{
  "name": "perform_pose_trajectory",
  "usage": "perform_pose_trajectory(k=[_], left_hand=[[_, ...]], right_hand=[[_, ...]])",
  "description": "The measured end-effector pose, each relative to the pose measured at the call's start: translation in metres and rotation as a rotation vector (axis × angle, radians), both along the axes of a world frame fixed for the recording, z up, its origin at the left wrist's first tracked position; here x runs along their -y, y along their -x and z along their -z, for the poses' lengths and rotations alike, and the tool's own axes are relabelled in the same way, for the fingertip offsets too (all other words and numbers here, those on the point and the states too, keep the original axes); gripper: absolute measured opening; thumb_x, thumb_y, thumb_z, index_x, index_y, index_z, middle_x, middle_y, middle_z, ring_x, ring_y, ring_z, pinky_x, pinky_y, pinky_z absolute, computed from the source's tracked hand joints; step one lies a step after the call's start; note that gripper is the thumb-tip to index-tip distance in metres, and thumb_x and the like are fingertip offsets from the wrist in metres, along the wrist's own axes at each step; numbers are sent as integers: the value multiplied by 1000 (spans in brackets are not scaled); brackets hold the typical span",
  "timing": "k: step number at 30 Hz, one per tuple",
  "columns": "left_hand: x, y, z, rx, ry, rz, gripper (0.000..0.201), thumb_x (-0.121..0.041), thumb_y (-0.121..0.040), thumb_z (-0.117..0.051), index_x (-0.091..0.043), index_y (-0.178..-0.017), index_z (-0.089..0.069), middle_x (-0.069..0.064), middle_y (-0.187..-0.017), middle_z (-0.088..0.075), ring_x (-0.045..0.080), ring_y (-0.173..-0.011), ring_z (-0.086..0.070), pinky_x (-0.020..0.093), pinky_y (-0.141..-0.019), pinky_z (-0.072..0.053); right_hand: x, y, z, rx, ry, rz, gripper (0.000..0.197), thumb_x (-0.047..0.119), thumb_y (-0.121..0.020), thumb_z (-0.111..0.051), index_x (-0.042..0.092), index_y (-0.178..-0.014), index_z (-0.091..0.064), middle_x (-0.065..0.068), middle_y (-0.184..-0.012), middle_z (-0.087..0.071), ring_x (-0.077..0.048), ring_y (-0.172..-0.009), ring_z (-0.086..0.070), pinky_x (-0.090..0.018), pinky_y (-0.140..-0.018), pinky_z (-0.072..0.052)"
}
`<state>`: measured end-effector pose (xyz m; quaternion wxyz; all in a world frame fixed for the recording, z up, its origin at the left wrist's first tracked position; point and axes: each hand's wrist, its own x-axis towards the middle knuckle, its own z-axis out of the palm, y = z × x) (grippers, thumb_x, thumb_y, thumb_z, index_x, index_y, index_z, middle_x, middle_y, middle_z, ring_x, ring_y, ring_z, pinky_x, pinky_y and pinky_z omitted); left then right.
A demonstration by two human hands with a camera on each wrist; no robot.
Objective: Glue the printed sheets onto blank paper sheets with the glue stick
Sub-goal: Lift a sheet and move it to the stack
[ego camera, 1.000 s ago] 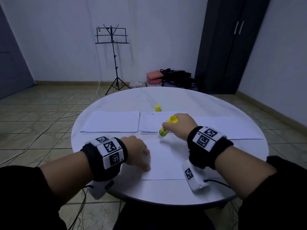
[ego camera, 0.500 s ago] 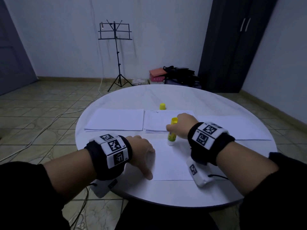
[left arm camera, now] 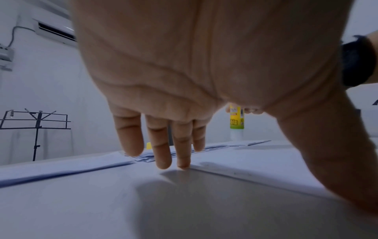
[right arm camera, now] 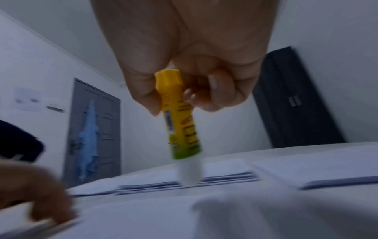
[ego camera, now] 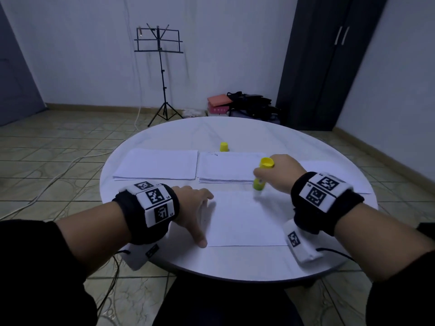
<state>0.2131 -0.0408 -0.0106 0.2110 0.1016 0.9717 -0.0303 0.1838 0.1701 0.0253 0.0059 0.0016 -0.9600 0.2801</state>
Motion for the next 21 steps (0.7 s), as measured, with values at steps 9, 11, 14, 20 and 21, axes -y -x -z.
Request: perform_pose_trajectory(k=[9, 11, 14, 20, 21], left_hand=[[-5, -7, -4, -33, -16, -21, 97, -58, -58, -82, -29, -136, -34, 0, -130, -49, 24, -120, -49, 33, -95, -41], [-5, -7, -3, -8, -32, -6, 88, -56, -60, -82, -28, -131, -39, -1, -128, -49, 24, -121, -48, 33, -97, -42], [-5, -5, -3, 6, -19, 30, 92, -57, -58, -82, -30, -134, -38, -2, -132, -49, 24, -124, -44, 36, -100, -41], [-13, -1, -6, 29, 111, 102, 98, -63, -60, -77, -51, -142, -24, -4, -145, -33, 24, -133, -35, 41, -108, -33], [-14, 0, -6, 29, 125, 105, 98, -64, -59, -77, -53, -141, -25, -4, -144, -33, 24, -132, -35, 43, -108, -33]], right_hand=[[74, -31, 15, 58, -145, -368, 37, 44, -81, -58, 14, -62, -48, 0, -66, -49, -20, -70, -50, -27, -51, -32], [74, -39, 14, 63, -154, -407, 33, 37, -82, -60, 15, -60, -48, 0, -66, -50, -19, -69, -50, -27, -50, -34], [66, -52, 7, 76, -171, -465, 28, 32, -83, -60, 13, -65, -51, -3, -72, -53, -18, -70, -49, -27, -54, -35], [18, -61, 3, 102, -220, -400, 25, 35, -79, -62, 10, -83, -61, -2, -91, -63, -19, -87, -58, -32, -75, -47], [6, -61, 3, 110, -214, -378, 26, 35, -78, -63, 11, -86, -64, -2, -94, -65, -19, -89, -59, -34, -80, -49]])
